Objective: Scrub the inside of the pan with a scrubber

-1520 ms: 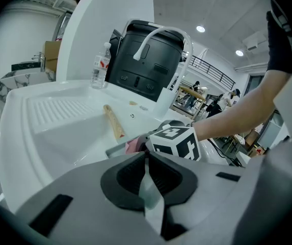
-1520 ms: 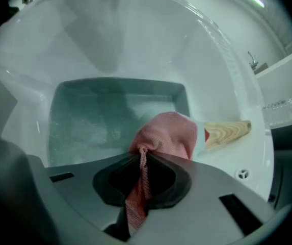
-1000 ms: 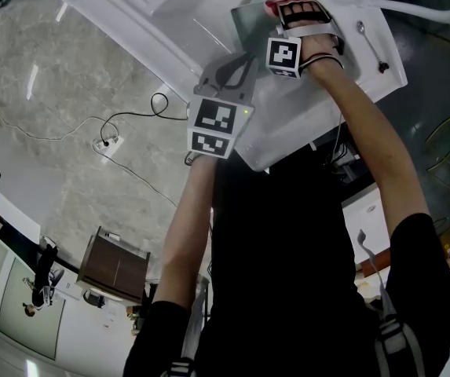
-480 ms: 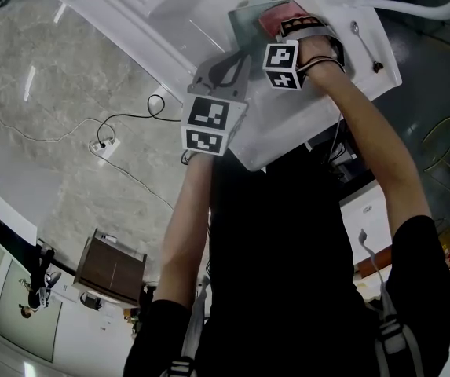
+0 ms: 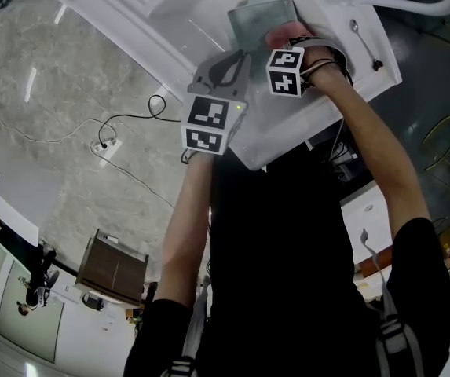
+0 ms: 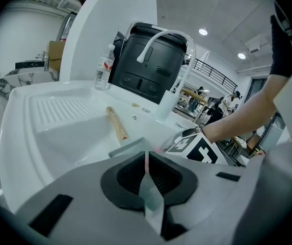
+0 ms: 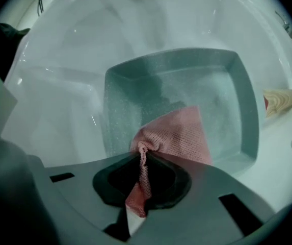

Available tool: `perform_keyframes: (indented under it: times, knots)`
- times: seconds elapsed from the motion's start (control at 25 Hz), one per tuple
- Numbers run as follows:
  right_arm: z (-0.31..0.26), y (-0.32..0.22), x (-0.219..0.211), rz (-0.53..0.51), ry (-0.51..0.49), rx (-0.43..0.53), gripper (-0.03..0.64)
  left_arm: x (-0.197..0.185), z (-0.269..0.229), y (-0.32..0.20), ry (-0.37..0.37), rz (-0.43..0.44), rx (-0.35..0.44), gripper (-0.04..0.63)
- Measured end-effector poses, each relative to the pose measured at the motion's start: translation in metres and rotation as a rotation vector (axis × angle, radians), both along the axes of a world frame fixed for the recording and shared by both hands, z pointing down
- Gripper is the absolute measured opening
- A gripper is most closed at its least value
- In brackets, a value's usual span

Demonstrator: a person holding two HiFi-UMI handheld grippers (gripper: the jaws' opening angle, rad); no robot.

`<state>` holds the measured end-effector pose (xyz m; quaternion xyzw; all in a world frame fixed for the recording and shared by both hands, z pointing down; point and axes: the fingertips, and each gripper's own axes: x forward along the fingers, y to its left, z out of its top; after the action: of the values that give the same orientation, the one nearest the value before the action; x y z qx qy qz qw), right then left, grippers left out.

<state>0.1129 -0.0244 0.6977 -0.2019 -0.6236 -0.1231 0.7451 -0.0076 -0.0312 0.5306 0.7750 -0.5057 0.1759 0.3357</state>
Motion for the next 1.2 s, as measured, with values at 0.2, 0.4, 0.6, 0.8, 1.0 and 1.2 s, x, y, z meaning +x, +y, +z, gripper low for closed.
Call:
perform_keyframes:
  times: [0.2, 0.4, 0.6, 0.8, 1.0, 1.2]
  knots:
    - [-0.001, 0.005, -0.002, 0.047, -0.019, -0.014, 0.046, 0.002, -0.004, -0.001, -0.003, 0.008, 0.007, 0.049]
    - [-0.008, 0.024, -0.034, 0.116, -0.154, -0.113, 0.046, 0.001, -0.006, -0.001, -0.002, 0.011, 0.014, 0.049]
    - [-0.009, 0.044, -0.068, 0.149, -0.293, -0.167, 0.046, -0.001, -0.004, 0.0, 0.018, -0.005, 0.021, 0.049]
    - [-0.011, 0.052, -0.091, 0.184, -0.389, -0.21, 0.048, 0.0, -0.004, 0.0, 0.027, 0.002, 0.014, 0.049]
    - [-0.01, 0.039, -0.106, 0.155, -0.471, -0.155, 0.048, 0.0, -0.005, 0.001, 0.024, 0.005, 0.016, 0.049]
    - [-0.015, 0.012, -0.123, 0.17, -0.55, -0.114, 0.048, 0.004, -0.008, 0.003, 0.015, 0.029, 0.021, 0.049]
